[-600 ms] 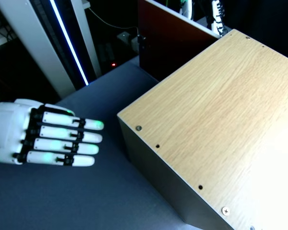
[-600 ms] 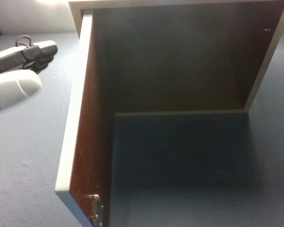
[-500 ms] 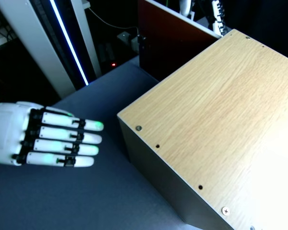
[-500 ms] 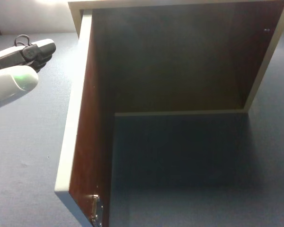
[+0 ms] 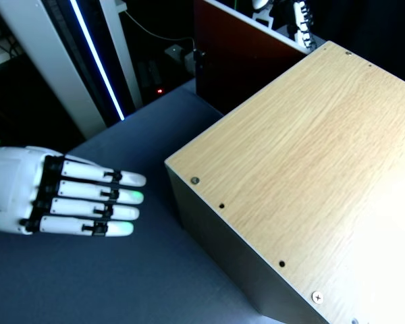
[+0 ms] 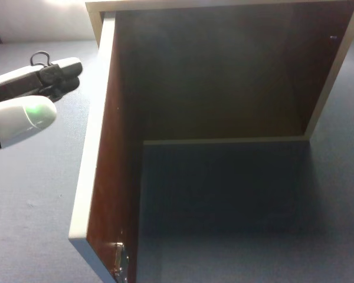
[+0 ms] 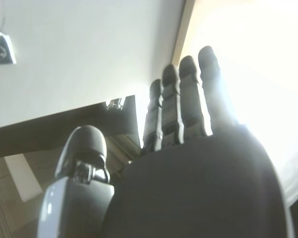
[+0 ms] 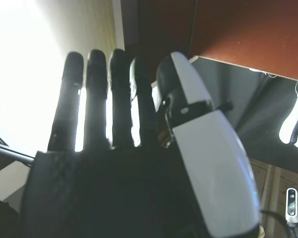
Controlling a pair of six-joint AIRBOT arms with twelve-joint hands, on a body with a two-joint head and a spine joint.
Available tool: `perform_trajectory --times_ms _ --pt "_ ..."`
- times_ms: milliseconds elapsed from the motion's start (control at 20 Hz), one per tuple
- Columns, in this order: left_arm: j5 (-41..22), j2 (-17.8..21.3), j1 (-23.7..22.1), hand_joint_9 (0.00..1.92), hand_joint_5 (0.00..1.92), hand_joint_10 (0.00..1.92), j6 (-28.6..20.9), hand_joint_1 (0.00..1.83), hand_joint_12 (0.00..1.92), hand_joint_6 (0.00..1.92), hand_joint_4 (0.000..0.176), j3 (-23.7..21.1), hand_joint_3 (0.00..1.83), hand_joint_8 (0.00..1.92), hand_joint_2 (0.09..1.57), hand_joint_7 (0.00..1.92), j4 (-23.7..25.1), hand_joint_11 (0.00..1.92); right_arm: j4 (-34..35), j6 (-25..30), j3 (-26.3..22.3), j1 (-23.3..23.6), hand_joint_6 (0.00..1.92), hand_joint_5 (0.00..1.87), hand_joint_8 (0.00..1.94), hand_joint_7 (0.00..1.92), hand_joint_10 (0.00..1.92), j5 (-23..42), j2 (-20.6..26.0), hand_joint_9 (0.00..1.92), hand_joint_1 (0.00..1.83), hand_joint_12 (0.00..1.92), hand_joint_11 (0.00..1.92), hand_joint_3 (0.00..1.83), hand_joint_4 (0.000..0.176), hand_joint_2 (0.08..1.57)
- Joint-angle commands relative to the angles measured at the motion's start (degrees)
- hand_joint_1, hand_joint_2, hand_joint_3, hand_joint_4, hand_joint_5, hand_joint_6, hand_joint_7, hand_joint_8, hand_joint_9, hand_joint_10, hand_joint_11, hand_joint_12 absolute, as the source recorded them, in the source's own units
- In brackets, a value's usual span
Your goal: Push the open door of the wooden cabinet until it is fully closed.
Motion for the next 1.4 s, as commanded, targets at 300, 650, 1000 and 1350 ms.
perform_trajectory --times_ms 300,650,1000,1350 --pt "-5.7 0.0 -0.7 0.27 0.22 0.01 -0.3 0.0 0.03 0.0 0.066 0.3 0.0 0.0 1.31 0.26 1.6 0.24 1.7 0.6 0.5 0.1 0.0 0.45 0.0 0.49 0.0 6.7 -0.1 0.4 0.85 0.28 0.24 0.0 0.0 1.39" --pt "-3.6 -1.2 -2.6 0.22 0.18 0.0 -0.3 0.0 0.01 0.0 0.076 1.2 0.01 0.0 1.32 0.24 3.9 0.2 1.7 0.7 0.6 0.1 0.0 0.46 0.0 0.48 0.0 6.6 -0.3 0.4 0.89 0.25 0.25 0.0 0.0 1.38" --pt "-2.2 -2.1 -4.4 0.25 0.2 0.01 -0.3 0.0 0.01 0.01 0.065 1.8 0.01 0.01 1.33 0.26 5.2 0.21 1.7 0.8 0.6 0.1 0.0 0.45 0.0 0.48 0.0 6.6 -0.3 0.38 0.87 0.23 0.23 0.0 0.0 1.38" --pt "0.0 -3.7 -5.8 0.21 0.19 0.0 -0.3 0.0 0.0 0.0 0.048 2.8 0.01 0.0 1.36 0.23 6.6 0.13 1.7 0.8 0.6 0.1 0.0 0.46 0.0 0.49 0.0 6.6 -0.3 0.4 0.86 0.23 0.26 0.0 0.0 1.38"
